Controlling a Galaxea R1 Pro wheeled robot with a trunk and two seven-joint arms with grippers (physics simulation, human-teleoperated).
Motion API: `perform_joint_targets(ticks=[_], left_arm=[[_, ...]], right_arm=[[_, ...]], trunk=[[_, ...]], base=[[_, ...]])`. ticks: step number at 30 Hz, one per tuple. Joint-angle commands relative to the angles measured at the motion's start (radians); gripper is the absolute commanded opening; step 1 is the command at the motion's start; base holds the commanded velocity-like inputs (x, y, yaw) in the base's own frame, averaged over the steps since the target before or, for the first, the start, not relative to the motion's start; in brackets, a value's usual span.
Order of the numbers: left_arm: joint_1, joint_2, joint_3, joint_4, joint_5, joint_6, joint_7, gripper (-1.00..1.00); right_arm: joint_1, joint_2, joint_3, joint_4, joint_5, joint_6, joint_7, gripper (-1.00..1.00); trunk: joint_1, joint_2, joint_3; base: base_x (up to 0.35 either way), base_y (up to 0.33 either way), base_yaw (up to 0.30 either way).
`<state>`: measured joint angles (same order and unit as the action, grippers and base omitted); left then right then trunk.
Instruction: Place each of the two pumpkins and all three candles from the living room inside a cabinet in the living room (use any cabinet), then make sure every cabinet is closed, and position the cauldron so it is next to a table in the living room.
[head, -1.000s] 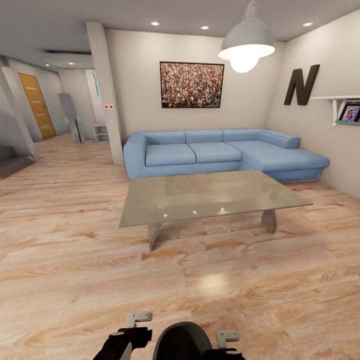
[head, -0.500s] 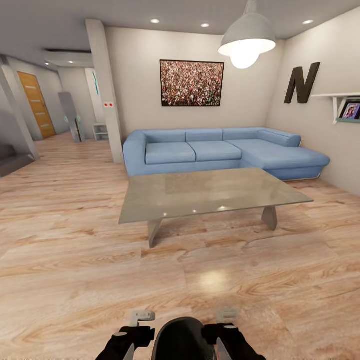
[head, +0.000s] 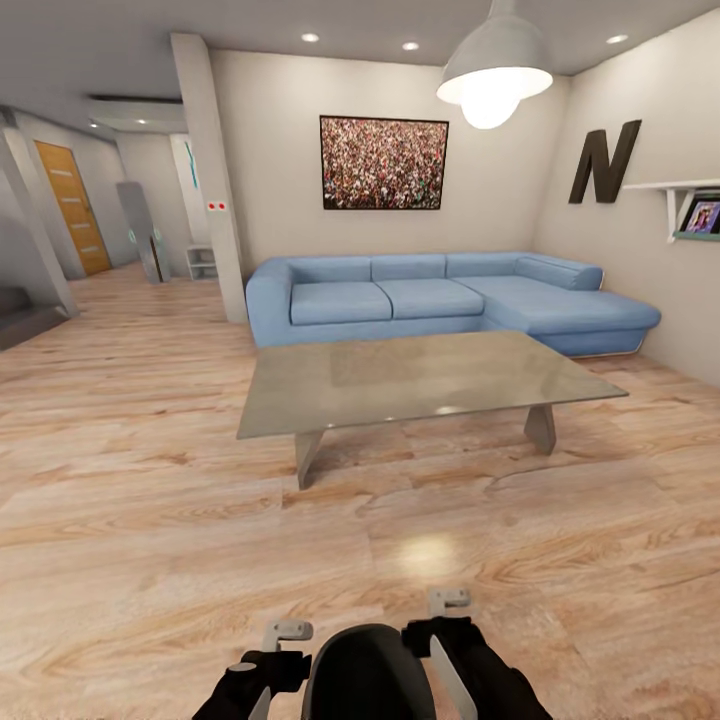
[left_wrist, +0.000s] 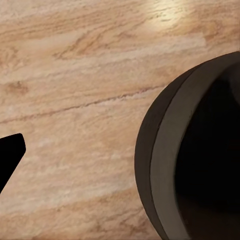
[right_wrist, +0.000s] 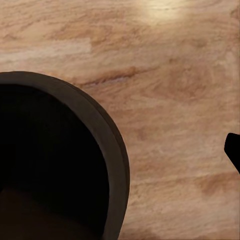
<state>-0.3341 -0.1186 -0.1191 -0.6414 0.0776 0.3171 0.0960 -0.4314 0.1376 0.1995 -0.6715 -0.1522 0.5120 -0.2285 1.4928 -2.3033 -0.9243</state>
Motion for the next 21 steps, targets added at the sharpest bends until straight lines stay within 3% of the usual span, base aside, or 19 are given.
perform_joint_targets(ticks=[1,8,12,21], left_arm=[[0.000,0.001,-0.005,-0.002,0.008,0.005,0.008,1.00],[0.000,-0.001,-0.004,0.002,0.011,0.005,0.008,1.00],[-0.001,-0.004,-0.006,-0.013,0.015,0.008,0.001,1.00],[-0.001,-0.011,-0.012,-0.033,0.018,0.008,0.006,1.00]], right_arm=[[-0.001,0.000,0.005,0.004,-0.010,0.004,-0.009,1.00],[-0.001,-0.002,0.002,0.093,-0.013,-0.015,-0.007,1.00],[-0.001,-0.001,-0.004,0.166,-0.019,-0.085,-0.004,1.00],[-0.024,0.000,-0.005,0.183,-0.023,-0.092,-0.004,1.00]], trunk=[[0.004,-0.008,-0.004],[0.031,-0.057,-0.026],[0.046,-0.085,-0.039],[0.080,-0.148,-0.067]], base=[[0.000,0.000,0.000],[0.000,0.000,0.000],[0.000,0.000,0.000],[0.000,0.000,0.000]])
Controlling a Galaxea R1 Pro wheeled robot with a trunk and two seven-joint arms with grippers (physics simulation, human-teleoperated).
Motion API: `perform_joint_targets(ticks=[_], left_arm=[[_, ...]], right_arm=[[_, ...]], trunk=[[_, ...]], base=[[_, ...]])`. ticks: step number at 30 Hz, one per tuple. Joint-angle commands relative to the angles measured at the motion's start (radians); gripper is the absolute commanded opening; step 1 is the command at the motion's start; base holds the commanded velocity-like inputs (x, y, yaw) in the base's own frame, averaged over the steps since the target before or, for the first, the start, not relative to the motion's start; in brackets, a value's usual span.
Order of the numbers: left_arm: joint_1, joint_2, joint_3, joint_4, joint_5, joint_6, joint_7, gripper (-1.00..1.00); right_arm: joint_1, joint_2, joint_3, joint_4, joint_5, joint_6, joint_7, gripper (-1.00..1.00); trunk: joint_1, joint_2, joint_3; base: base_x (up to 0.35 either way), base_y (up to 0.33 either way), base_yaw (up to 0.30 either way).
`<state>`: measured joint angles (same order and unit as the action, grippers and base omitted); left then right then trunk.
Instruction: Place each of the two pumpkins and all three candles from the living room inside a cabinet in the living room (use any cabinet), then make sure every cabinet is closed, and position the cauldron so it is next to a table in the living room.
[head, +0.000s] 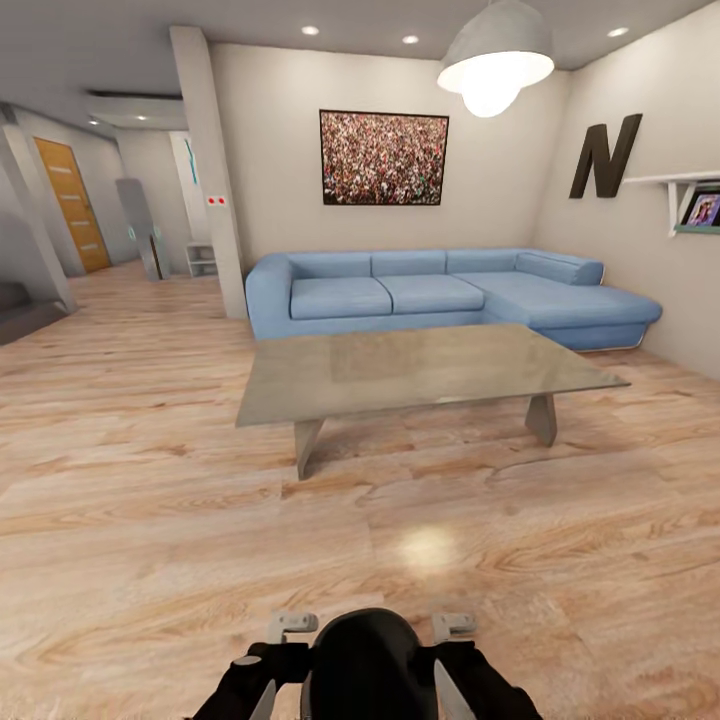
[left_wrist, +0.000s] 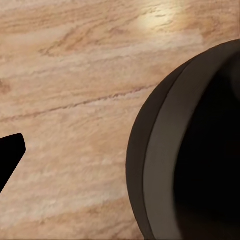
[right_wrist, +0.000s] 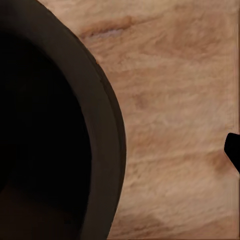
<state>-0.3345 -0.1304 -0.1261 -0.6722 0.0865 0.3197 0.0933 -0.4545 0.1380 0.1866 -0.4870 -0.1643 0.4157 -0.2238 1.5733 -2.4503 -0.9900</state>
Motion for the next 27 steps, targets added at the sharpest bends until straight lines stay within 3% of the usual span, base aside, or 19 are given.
perform_joint_targets(ticks=[1,6,15,21,27], left_arm=[[0.000,0.000,-0.005,-0.003,0.009,0.005,0.009,1.00],[0.000,0.000,-0.006,-0.003,0.007,0.003,0.011,1.00],[0.000,0.002,-0.006,-0.008,0.007,0.002,0.011,1.00],[0.000,0.001,-0.005,-0.006,0.007,0.002,0.011,1.00],[0.000,0.001,-0.006,-0.005,0.007,0.002,0.011,1.00]], right_arm=[[-0.015,-0.001,0.008,0.002,-0.010,0.013,-0.008,1.00],[-0.042,-0.001,0.008,0.008,-0.009,0.028,-0.004,1.00],[-0.046,0.001,0.008,0.006,-0.009,0.031,-0.006,1.00],[-0.046,0.004,0.010,0.007,-0.008,0.031,-0.006,1.00],[-0.046,0.005,0.009,0.008,-0.007,0.031,-0.006,1.00]], trunk=[[0.004,-0.008,-0.004],[0.023,-0.043,-0.020],[0.023,-0.043,-0.020],[0.029,-0.051,-0.042],[0.029,-0.051,-0.042]], base=[[0.000,0.000,0.000],[0.000,0.000,0.000],[0.000,0.000,0.000],[0.000,0.000,0.000],[0.000,0.000,0.000]])
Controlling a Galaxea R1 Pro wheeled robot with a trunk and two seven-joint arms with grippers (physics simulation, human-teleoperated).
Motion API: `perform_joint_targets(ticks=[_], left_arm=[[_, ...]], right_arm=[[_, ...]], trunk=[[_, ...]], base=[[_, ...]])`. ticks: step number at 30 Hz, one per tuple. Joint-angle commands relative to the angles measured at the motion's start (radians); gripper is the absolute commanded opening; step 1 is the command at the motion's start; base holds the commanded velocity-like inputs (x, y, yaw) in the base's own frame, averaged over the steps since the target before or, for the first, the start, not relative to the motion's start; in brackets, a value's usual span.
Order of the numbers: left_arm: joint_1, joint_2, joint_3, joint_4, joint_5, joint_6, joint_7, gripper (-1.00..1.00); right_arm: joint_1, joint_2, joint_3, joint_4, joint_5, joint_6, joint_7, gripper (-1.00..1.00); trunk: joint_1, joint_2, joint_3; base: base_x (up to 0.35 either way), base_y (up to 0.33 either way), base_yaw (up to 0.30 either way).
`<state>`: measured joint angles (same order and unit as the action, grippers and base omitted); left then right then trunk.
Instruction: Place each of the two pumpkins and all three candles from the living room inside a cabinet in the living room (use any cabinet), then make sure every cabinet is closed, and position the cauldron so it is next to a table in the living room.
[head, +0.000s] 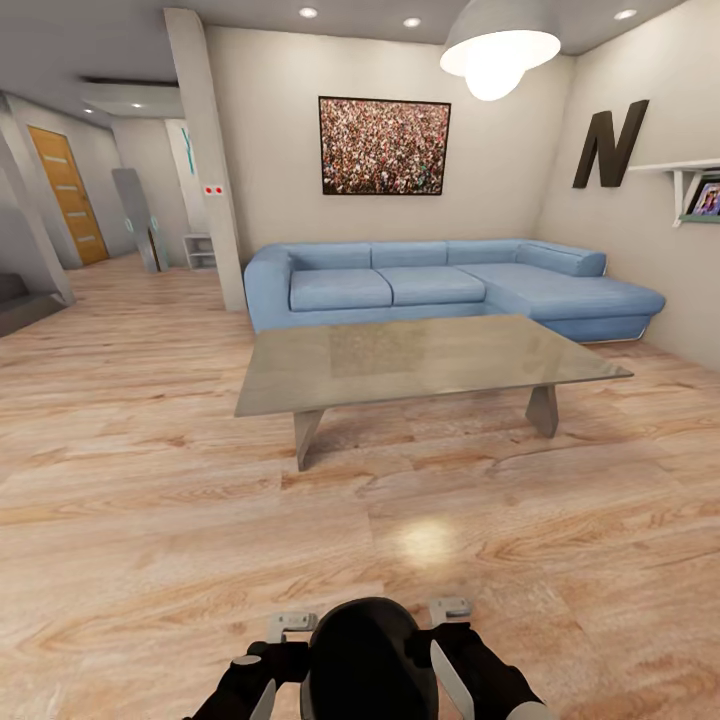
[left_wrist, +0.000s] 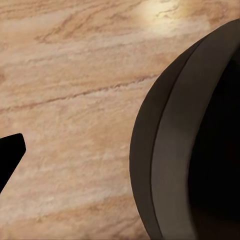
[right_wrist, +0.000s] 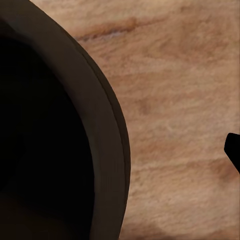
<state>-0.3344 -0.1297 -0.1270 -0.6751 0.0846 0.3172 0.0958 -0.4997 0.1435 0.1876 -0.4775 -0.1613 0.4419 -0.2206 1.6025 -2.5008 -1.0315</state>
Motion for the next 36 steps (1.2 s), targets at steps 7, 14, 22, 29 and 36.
perform_joint_targets(ticks=[7,14,22,29,36], left_arm=[[0.000,0.000,-0.005,0.001,0.009,0.005,0.008,1.00],[0.000,0.002,-0.005,0.001,0.008,0.005,0.009,1.00],[0.000,0.002,-0.003,0.002,0.009,0.005,0.007,1.00],[0.000,0.002,-0.004,0.002,0.011,0.005,-0.009,1.00],[0.000,0.001,-0.007,0.003,0.015,0.009,-0.015,1.00]], right_arm=[[0.000,-0.003,0.010,0.004,-0.010,0.004,-0.008,1.00],[0.000,-0.002,0.010,0.004,-0.009,0.004,-0.008,1.00],[0.000,-0.001,0.010,0.004,-0.009,0.004,-0.008,1.00],[0.000,-0.001,0.010,0.004,-0.009,0.004,-0.008,1.00],[0.000,0.000,0.011,0.002,-0.009,0.004,-0.008,1.00]], trunk=[[0.002,-0.001,-0.016],[0.002,-0.001,-0.016],[0.002,-0.001,-0.016],[0.002,-0.001,-0.016],[0.002,-0.001,-0.016]], base=[[0.000,0.000,0.000],[0.000,0.000,0.000],[0.000,0.000,0.000],[0.000,0.000,0.000],[0.000,0.000,0.000]])
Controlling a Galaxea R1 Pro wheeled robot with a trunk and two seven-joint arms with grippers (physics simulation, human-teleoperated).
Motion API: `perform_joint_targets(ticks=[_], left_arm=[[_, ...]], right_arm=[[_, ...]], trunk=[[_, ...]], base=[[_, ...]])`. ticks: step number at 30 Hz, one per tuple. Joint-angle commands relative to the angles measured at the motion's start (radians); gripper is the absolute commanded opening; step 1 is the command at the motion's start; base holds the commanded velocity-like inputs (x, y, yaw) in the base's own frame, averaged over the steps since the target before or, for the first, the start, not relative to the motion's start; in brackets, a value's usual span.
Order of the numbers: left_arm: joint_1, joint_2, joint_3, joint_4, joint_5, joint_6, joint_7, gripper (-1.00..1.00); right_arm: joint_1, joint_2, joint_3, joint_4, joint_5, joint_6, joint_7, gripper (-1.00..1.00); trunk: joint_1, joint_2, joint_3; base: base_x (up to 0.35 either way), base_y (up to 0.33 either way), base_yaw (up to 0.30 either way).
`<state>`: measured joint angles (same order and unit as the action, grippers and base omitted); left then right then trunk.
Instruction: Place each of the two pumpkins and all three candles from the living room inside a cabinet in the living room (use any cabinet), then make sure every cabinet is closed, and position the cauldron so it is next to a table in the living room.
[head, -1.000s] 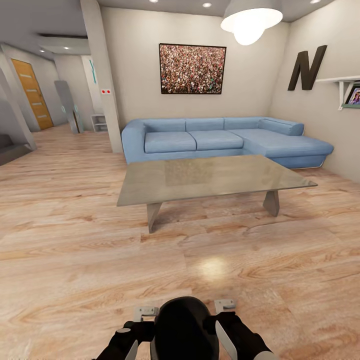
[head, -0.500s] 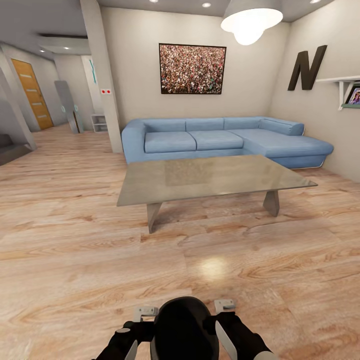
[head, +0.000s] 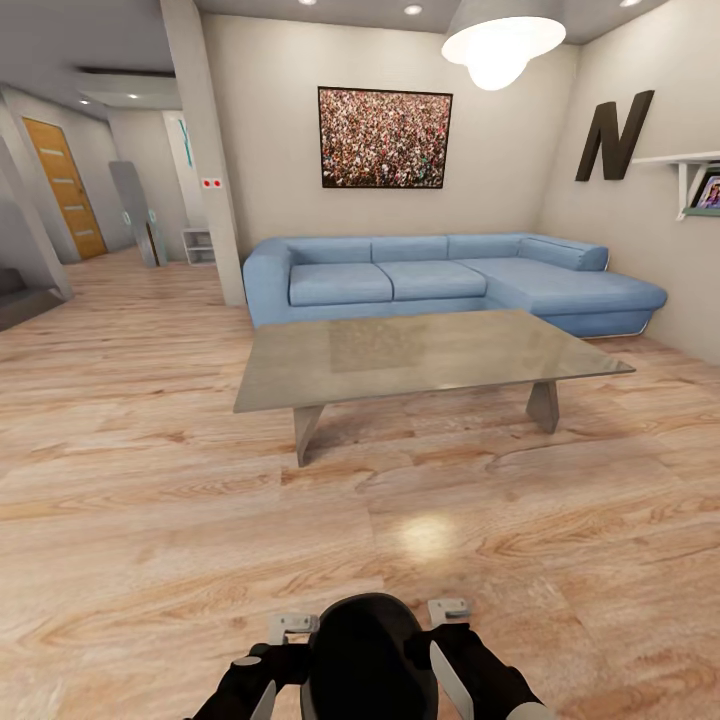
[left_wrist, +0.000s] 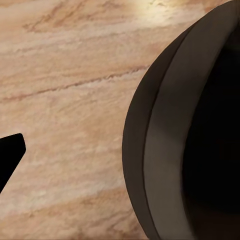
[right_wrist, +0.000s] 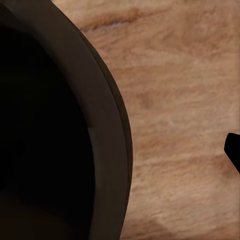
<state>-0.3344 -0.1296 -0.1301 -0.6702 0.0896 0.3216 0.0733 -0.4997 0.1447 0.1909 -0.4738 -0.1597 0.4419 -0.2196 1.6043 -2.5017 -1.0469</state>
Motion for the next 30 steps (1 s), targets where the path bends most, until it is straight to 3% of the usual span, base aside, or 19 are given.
perform_joint_targets(ticks=[1,10,27,30], left_arm=[[0.000,0.000,-0.005,-0.002,0.010,0.006,0.007,1.00],[0.000,0.003,-0.006,-0.002,0.009,0.004,-0.101,1.00],[0.000,0.003,-0.003,-0.002,0.007,0.001,-0.110,1.00],[0.000,0.002,-0.003,-0.002,0.007,0.001,-0.110,1.00]], right_arm=[[0.000,-0.001,0.008,-0.002,-0.011,0.004,-0.009,1.00],[0.000,-0.001,0.008,-0.003,-0.011,0.004,-0.009,1.00],[0.000,-0.001,0.009,-0.003,-0.011,0.003,-0.008,1.00],[0.000,0.000,0.009,-0.003,-0.011,0.003,-0.007,1.00]], trunk=[[0.000,0.000,-0.001],[0.000,0.000,-0.001],[0.001,-0.001,-0.013],[0.002,-0.002,-0.024]], base=[[0.000,0.000,0.000],[0.000,0.000,0.000],[0.000,0.000,0.000],[0.000,0.000,0.000]])
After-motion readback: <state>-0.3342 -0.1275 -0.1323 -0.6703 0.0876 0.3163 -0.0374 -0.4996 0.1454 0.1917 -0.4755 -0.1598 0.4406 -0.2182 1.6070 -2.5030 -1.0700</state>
